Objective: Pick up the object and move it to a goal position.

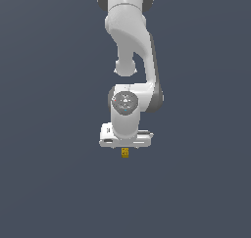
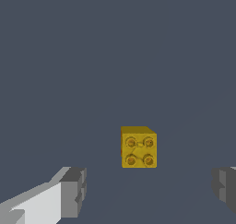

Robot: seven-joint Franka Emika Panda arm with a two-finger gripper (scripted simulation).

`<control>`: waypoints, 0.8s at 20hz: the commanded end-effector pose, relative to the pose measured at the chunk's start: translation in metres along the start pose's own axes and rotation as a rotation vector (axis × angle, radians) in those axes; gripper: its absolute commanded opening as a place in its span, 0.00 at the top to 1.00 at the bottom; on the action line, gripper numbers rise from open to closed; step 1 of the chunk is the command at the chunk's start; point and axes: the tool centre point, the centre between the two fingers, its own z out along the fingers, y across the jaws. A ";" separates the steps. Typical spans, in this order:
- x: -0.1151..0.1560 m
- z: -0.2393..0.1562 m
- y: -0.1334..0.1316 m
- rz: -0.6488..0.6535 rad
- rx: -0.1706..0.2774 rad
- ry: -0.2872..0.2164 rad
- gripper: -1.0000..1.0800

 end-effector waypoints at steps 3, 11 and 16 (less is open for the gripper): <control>0.005 0.008 0.000 0.001 0.002 0.001 0.04; 0.004 0.018 0.000 0.001 0.002 0.000 0.04; 0.004 0.044 0.000 0.001 0.002 0.000 0.04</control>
